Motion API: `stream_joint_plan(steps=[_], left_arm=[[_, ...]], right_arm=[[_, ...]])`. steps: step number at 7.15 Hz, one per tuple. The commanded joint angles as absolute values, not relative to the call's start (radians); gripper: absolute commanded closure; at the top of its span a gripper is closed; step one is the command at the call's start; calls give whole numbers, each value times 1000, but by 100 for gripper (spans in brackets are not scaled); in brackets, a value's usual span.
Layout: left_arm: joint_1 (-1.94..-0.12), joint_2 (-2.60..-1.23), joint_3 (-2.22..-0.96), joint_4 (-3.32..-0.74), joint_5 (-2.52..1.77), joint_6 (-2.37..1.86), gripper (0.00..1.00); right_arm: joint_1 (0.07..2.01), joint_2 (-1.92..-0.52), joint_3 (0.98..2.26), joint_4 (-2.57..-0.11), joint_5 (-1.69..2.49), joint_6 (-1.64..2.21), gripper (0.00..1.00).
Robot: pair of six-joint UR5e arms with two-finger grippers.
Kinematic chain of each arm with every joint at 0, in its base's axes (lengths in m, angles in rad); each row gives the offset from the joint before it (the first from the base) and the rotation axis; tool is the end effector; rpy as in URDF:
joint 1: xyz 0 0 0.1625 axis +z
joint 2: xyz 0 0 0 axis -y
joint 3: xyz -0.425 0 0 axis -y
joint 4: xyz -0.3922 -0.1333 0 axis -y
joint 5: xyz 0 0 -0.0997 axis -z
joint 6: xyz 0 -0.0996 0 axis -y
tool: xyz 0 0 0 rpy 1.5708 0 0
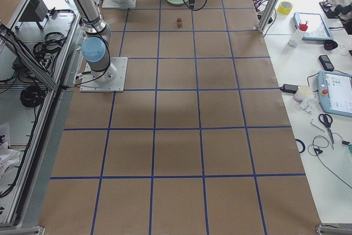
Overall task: Collect all strawberries into plate
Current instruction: 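Carry the strawberry onto the plate and open the left gripper, then reach the left gripper to the next strawberry and grasp it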
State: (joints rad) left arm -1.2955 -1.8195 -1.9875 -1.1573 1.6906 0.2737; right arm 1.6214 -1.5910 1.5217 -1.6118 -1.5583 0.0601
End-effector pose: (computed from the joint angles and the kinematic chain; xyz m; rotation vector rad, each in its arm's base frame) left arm 0.0150 -0.4998 0.2117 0.0208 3.0660 0.4235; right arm 0.1593 -0.4853 0.5266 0.0137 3.1183 -0.1708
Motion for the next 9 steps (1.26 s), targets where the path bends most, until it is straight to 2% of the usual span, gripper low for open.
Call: stream_joint_plan(steps=[1, 3, 6, 9], left_arm=[[-1356, -1789, -1974, -1167, 1592, 223, 0], [-1518, -1795, -1886, -1167, 1504, 79, 0], [-1667, -1813, -1894, -1141, 1491, -197, 0], [-1695, -1871, -1934, -1040, 1404, -354, 0]], right_arm=[[1621, -1592, 1523, -1611, -1559, 61, 0], [1621, -1592, 1523, -1611, -1559, 61, 0], [1623, -1592, 1523, -1609, -1559, 61, 0], [1623, -1592, 1523, -1609, -1559, 61, 0]])
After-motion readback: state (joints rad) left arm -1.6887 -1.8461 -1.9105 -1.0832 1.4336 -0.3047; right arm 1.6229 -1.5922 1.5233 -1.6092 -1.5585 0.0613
